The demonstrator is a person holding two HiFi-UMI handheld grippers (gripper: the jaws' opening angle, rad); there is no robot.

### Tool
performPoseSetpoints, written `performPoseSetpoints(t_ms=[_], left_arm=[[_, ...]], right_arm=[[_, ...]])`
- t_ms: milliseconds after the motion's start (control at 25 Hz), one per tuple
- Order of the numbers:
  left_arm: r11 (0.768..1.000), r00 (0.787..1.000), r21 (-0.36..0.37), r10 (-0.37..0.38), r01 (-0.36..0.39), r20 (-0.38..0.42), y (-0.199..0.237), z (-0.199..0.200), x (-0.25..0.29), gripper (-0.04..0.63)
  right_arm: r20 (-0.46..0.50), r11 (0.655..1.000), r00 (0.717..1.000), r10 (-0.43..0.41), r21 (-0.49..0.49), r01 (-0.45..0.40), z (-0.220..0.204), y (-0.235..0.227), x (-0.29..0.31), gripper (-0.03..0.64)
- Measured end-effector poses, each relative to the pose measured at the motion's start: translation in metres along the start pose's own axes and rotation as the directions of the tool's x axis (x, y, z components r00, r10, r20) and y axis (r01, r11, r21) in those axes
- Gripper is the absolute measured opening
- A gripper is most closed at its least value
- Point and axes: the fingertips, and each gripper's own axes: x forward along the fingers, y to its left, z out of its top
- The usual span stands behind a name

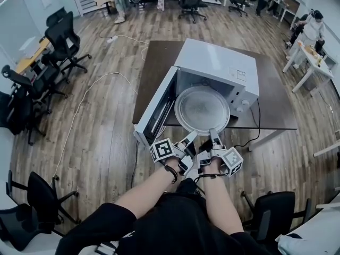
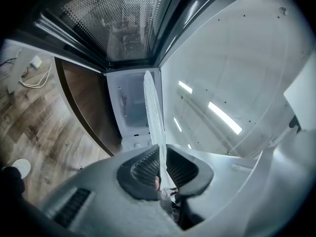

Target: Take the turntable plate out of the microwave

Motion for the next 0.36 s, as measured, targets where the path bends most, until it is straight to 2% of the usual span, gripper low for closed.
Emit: performPoseSetpoints(t_ms=[120, 240, 360], left_arm=[[1.000, 1.000, 0.004, 0.001, -0.001, -0.004, -0.0013, 0.0005, 0.0000, 0.041], [0.999, 0.999, 0.023, -0.034, 0.034, -0.016, -0.0066, 0.0001, 0.0035, 0.041], [0.999, 1.000, 0.025, -0.020, 0.021, -0.023, -0.0049, -0.0013, 0.0017, 0.041]], right_arm=[[-0.001, 1.000, 1.000, 0.007, 0.001, -0.007, -0.0006, 0.0028, 0.0007, 0.052], [0.005, 1.000, 1.000, -0.001, 0.007, 0.001, -0.0004, 0.0006, -0.0008, 0.052], [0.007, 1.000, 1.000, -0.008, 0.006, 0.008, -0.0006, -0.0020, -0.0026, 0.052]])
